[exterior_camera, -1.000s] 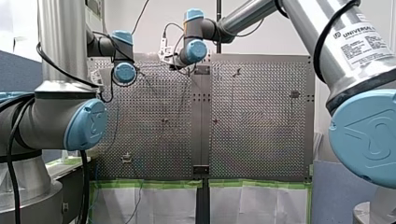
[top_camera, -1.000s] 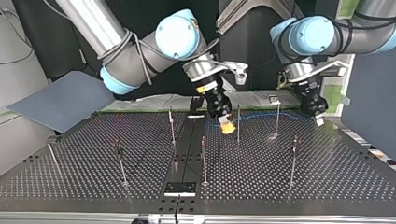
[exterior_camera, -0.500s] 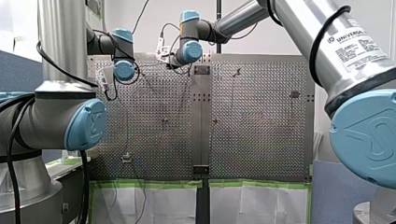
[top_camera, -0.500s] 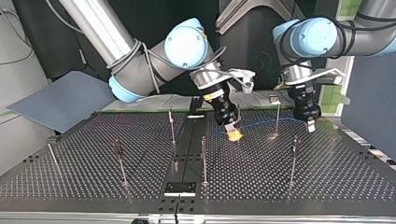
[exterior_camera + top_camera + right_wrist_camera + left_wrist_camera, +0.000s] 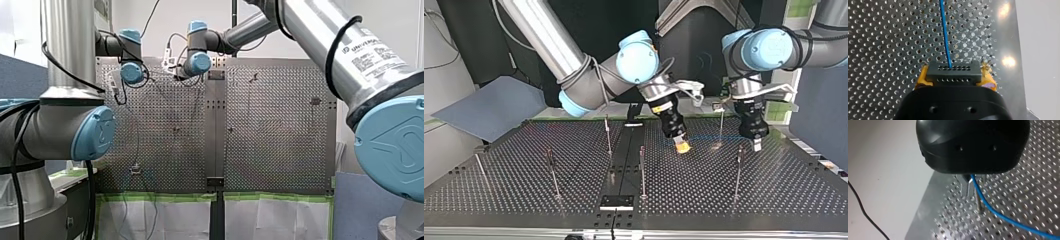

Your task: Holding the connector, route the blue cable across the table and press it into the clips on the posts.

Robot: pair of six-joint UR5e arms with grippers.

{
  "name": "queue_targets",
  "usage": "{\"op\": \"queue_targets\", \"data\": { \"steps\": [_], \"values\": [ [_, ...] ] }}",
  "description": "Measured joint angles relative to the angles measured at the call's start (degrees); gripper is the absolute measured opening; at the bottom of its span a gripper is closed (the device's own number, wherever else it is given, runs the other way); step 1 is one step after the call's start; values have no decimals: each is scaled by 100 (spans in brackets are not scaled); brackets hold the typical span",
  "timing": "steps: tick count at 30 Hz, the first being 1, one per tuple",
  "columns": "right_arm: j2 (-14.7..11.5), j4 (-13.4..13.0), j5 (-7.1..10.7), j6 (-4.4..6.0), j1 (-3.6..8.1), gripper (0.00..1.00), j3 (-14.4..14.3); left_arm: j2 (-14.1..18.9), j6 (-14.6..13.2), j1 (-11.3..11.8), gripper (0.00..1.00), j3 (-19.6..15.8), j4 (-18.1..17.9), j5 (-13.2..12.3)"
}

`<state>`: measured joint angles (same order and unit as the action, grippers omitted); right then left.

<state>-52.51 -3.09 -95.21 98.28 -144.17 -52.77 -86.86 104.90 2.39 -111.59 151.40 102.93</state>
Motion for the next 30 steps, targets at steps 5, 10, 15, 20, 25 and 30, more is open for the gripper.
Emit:
{"op": "queue_targets", "data": {
  "steps": [5, 10, 15, 20, 25, 30],
  "values": [
    [66, 6, -1, 0, 14, 0, 147, -39, -156, 73, 0, 5, 62, 100],
    [78, 7, 22, 0, 51, 0, 192, -44, -91, 142, 0, 8, -92, -68],
    [108, 8, 61, 0, 84, 0, 199, -55, 41, 243, 0, 19, -236, -261],
    [166, 11, 70, 0, 113, 0, 270, -180, 20, 408, 0, 79, -252, -355],
    [192, 54, 75, 0, 145, 0, 400, -361, 17, 626, 0, 143, -334, -571],
    [205, 83, 74, 0, 191, 0, 504, -409, 151, 732, 0, 231, -488, -812]
  ]
}}
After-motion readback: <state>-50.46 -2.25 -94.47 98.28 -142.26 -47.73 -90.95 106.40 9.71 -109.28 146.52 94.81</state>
